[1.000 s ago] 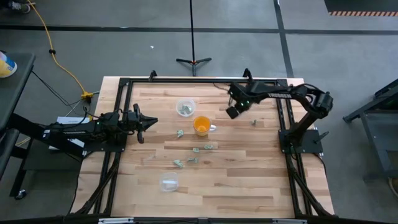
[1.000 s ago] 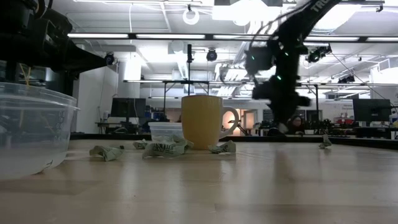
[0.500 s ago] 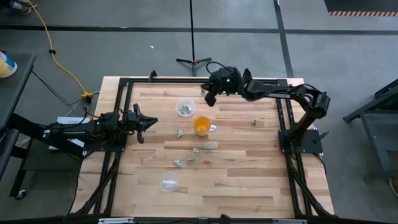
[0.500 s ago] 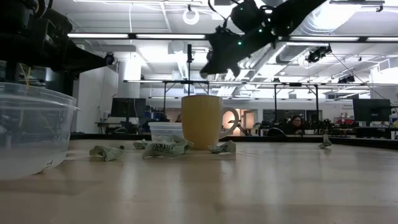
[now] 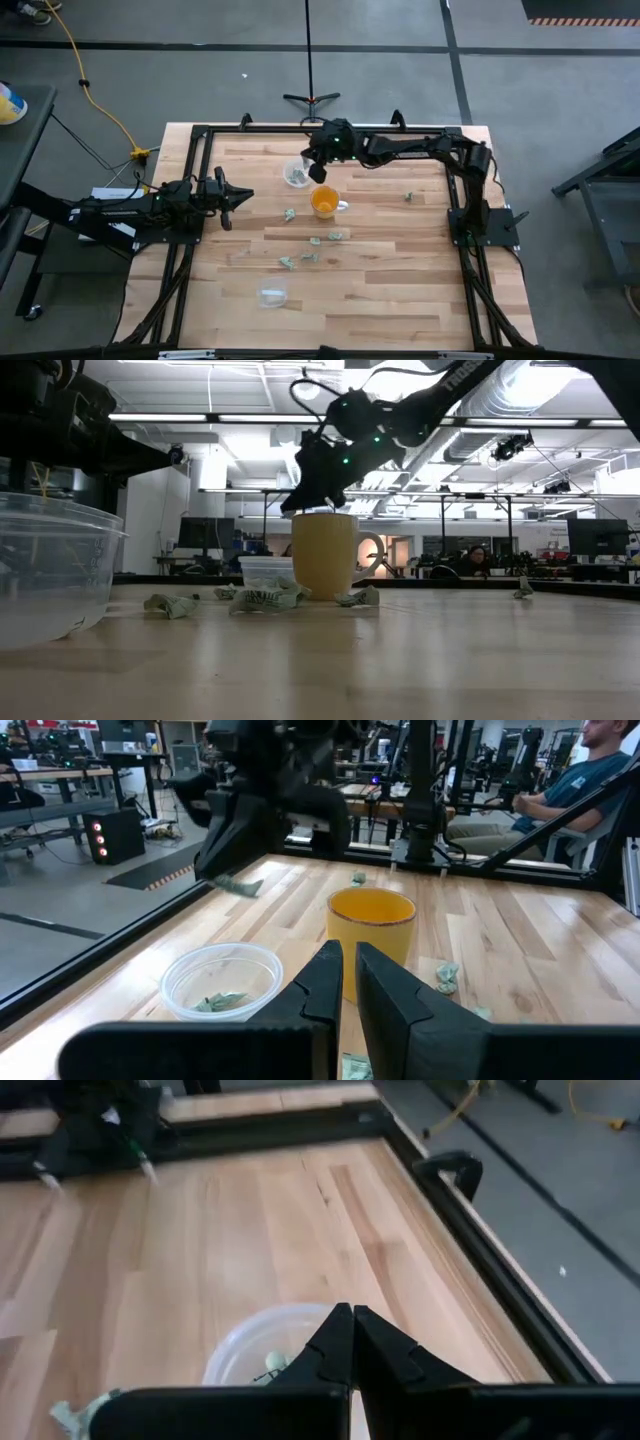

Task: Pick and place items into bin
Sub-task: Put the light green stevia packet into the top transparent bin

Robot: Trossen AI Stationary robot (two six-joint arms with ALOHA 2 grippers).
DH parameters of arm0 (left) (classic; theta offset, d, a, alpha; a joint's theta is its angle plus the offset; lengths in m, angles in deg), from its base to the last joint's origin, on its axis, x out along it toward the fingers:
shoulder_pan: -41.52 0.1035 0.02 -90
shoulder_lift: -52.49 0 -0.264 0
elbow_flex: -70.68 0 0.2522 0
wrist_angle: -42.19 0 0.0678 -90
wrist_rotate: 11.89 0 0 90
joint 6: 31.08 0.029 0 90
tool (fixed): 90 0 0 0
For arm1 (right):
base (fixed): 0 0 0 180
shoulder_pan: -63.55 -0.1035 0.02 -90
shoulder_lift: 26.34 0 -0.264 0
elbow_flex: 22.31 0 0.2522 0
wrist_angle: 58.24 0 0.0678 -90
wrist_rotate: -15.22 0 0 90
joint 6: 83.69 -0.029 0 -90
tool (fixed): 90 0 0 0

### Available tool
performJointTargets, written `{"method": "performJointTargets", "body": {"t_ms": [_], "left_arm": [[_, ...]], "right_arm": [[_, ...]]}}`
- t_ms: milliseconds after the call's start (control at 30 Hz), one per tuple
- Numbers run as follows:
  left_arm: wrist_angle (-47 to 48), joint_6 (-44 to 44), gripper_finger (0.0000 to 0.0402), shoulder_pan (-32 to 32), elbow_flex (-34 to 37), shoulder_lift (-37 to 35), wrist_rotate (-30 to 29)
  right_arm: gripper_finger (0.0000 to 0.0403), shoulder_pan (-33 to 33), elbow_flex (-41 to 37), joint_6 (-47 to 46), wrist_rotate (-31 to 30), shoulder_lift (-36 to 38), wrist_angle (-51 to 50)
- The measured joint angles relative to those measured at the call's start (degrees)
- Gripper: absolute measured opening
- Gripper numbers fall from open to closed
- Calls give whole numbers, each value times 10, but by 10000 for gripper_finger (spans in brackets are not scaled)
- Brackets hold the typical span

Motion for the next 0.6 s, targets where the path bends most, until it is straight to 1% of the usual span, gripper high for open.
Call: {"method": "performJointTargets", "body": {"t_ms": [133,233,300,433,533,600], "left_arm": [[0,0,67,0,0,0,0],[0,0,67,0,0,0,0],[0,0,67,0,0,0,0],[0,0,67,0,0,0,0],[0,0,67,0,0,0,0],[0,0,67,0,0,0,0]], "right_arm": [[7,0,63,-4,-14,-34,-66],[24,0,102,3,-8,-50,-108],[42,0,122,9,-6,-57,-134],[90,-2,150,20,-8,-58,-183],[127,-2,187,9,-14,-54,-285],[148,-2,226,-1,-19,-54,-398]]}}
